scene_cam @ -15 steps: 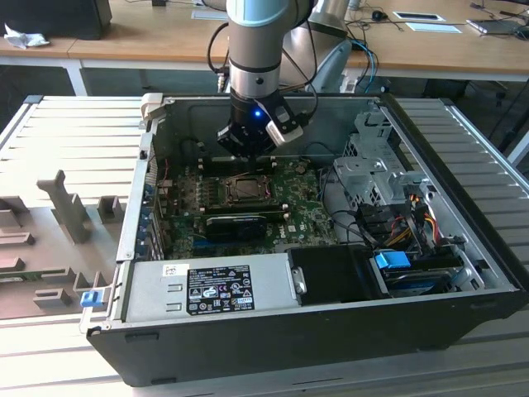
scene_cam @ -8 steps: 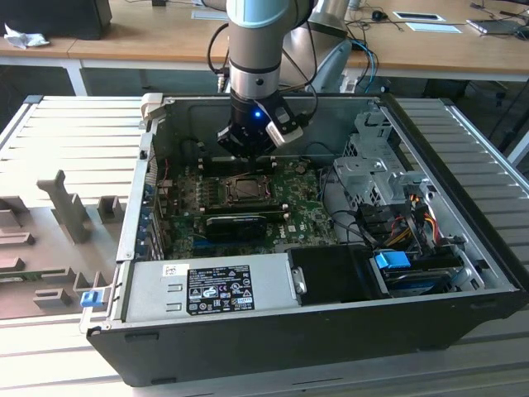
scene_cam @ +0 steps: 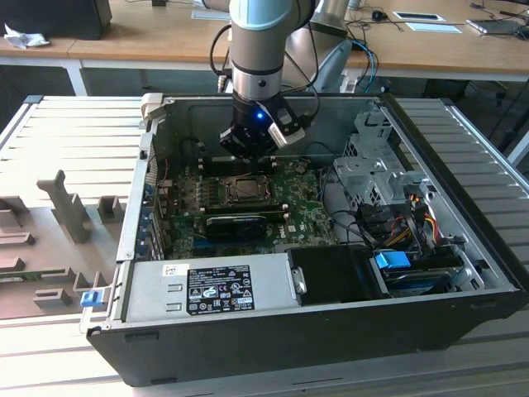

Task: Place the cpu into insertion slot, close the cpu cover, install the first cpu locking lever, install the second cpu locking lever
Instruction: 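Install the first cpu locking lever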

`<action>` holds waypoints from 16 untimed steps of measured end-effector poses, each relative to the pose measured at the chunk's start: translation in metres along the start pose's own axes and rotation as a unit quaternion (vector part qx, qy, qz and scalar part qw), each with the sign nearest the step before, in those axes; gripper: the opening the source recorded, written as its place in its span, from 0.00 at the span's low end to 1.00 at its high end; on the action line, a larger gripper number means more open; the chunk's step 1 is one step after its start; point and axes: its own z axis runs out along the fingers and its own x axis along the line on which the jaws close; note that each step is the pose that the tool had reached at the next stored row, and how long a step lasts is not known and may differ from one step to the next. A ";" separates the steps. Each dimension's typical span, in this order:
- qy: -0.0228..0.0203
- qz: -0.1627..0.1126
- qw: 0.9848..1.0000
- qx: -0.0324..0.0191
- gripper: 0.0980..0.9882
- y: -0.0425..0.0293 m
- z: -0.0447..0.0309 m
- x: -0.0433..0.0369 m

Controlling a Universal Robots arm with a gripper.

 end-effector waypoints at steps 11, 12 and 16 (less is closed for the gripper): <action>0.001 0.000 1.000 0.014 0.01 -0.0002 0.0065 -0.0011; 0.001 0.000 1.000 0.015 0.01 -0.0003 0.0068 -0.0011; 0.002 0.000 1.000 0.017 0.01 -0.0003 0.0086 -0.0011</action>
